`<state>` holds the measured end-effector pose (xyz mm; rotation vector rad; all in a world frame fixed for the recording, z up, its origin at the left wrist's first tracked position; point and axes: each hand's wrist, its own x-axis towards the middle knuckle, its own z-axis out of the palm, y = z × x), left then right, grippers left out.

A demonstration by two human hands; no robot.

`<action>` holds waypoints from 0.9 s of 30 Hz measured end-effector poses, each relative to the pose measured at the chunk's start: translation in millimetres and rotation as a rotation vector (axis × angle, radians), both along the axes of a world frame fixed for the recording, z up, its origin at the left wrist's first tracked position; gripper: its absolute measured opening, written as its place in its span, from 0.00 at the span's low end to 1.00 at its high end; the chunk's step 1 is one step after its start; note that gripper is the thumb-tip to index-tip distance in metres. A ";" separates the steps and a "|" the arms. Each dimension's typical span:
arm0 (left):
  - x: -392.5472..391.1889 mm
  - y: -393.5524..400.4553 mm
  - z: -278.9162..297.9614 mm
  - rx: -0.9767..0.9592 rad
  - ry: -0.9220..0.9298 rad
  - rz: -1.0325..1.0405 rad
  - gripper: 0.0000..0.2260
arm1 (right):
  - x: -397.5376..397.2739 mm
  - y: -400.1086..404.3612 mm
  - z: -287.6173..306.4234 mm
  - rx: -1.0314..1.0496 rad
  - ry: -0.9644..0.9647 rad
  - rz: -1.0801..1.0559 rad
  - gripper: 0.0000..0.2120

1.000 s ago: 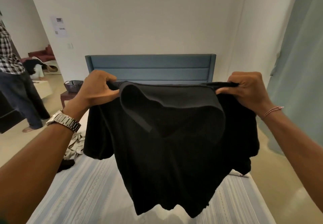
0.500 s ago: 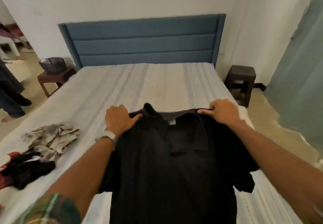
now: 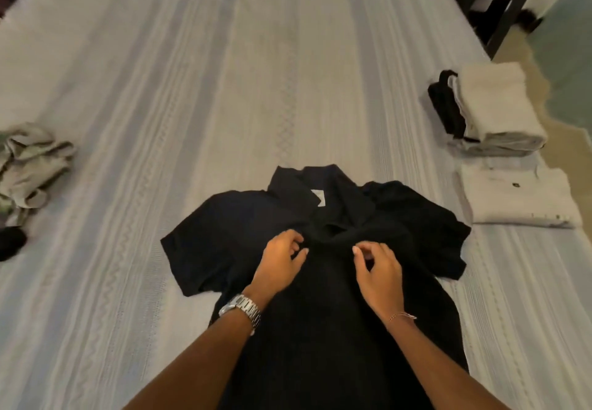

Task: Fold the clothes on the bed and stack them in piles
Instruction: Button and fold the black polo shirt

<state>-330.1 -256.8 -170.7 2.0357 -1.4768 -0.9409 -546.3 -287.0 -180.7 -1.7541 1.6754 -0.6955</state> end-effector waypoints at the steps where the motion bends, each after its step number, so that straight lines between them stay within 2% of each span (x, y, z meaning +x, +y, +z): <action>1: -3.6 -3.0 -5.1 -0.013 0.001 -0.004 0.15 | 4.1 2.4 -2.5 -0.016 0.036 0.051 0.09; 4: -11.4 -0.2 -17.7 0.011 -0.061 -0.042 0.26 | 7.0 14.9 -15.2 -0.055 0.278 0.305 0.25; 6: -17.1 8.9 -29.3 -0.005 -0.177 -0.068 0.28 | -1.8 28.5 -29.8 -0.077 0.467 0.403 0.30; 8: -21.9 18.8 -39.1 -0.049 -0.284 -0.076 0.25 | -11.8 42.1 -40.9 -0.109 0.578 0.404 0.29; 11: -23.0 28.1 -43.2 -0.161 -0.376 -0.107 0.10 | -16.5 56.5 -46.2 -0.165 0.597 0.376 0.21; 12: -24.2 31.0 -42.7 -0.178 -0.394 -0.133 0.05 | -16.6 57.9 -45.2 -0.189 0.583 0.360 0.17; 14: -24.2 37.6 -39.9 -0.178 -0.388 -0.153 0.04 | -8.2 51.3 -35.2 -0.198 0.491 0.287 0.12; 17: -22.6 49.5 -31.2 -0.183 -0.355 -0.190 0.07 | 18.7 29.2 -11.6 -0.123 0.165 0.191 0.11; 20: -23.3 51.7 -20.2 -0.188 -0.407 -0.197 0.09 | 45.9 6.3 -2.3 0.094 -0.111 0.062 0.10; 22: -29.3 39.4 -11.9 -0.234 -0.423 -0.149 0.10 | 57.3 -4.0 -3.4 0.205 -0.150 -0.077 0.14; 25: -37.6 3.7 -0.8 -0.293 -0.341 -0.009 0.06 | 68.3 -13.3 -10.1 0.347 -0.161 -0.202 0.19; 27: -36.3 -21.2 -0.8 -0.209 -0.221 0.083 0.03 | 72.1 -17.2 -17.6 0.419 -0.204 -0.253 0.15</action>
